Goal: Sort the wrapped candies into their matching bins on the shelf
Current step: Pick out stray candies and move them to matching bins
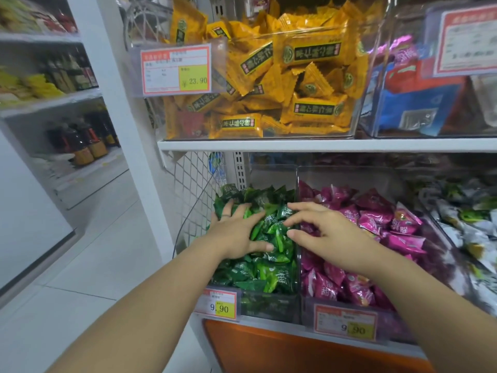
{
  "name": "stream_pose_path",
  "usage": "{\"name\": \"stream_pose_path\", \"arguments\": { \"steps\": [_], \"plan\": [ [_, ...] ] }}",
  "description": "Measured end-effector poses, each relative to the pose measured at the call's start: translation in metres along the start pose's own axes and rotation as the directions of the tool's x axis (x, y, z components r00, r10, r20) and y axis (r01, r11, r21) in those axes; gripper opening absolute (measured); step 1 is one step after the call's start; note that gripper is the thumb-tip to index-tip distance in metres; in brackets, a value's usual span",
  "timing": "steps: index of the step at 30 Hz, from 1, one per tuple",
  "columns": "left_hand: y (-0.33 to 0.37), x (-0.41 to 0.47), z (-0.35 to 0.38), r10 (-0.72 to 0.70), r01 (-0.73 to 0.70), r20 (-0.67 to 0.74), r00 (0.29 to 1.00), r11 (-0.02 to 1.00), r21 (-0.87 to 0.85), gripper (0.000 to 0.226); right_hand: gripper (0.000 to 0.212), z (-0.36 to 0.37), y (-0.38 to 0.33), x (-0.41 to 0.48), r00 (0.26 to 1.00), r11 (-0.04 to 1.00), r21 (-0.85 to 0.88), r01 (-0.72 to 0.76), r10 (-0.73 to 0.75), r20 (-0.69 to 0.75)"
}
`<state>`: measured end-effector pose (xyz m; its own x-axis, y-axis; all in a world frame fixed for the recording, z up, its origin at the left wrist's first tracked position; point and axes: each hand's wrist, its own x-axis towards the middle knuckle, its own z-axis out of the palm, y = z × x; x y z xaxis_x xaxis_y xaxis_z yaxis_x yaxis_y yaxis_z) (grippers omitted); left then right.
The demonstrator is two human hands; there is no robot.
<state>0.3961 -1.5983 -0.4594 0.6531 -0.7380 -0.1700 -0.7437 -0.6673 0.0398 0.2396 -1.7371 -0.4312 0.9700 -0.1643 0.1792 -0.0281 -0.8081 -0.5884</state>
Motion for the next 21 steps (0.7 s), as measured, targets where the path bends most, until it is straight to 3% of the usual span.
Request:
{"name": "stream_pose_path", "arguments": {
  "steps": [4, 9, 12, 15, 18, 21],
  "plan": [
    [-0.008, 0.01, -0.005, -0.107, 0.099, -0.168, 0.98, 0.994, -0.056, 0.077, 0.028, -0.002, 0.001, 0.0, 1.0, 1.0, -0.005, 0.0, 0.0, 0.011],
    [-0.007, -0.013, -0.014, -0.097, 0.013, -0.329, 0.939, 0.969, -0.249, 0.064, 0.039, -0.012, 0.004, -0.004, 0.998, 1.0, -0.029, 0.006, -0.008, -0.055],
    [0.011, -0.039, -0.011, 0.058, -0.104, -0.168, 0.984, 0.954, -0.28, 0.061, 0.037, -0.025, 0.01, -0.016, 0.992, 0.997, -0.071, -0.01, 0.001, -0.128],
    [0.033, -0.05, 0.005, 0.172, -0.155, 0.078, 0.982, 0.97, -0.188, 0.058, 0.035, -0.038, 0.018, -0.033, 0.99, 0.988, -0.141, -0.057, 0.038, -0.133],
    [0.038, -0.041, 0.016, 0.108, -0.095, 0.167, 0.98, 0.992, -0.085, 0.056, 0.034, -0.053, 0.029, -0.055, 0.975, 0.947, -0.288, -0.142, 0.082, -0.208],
    [0.044, -0.036, 0.007, 0.042, -0.039, 0.133, 0.99, 0.999, -0.03, 0.055, 0.036, -0.072, 0.048, -0.075, 0.927, 0.884, -0.385, -0.264, 0.122, -0.356]
  ]
}}
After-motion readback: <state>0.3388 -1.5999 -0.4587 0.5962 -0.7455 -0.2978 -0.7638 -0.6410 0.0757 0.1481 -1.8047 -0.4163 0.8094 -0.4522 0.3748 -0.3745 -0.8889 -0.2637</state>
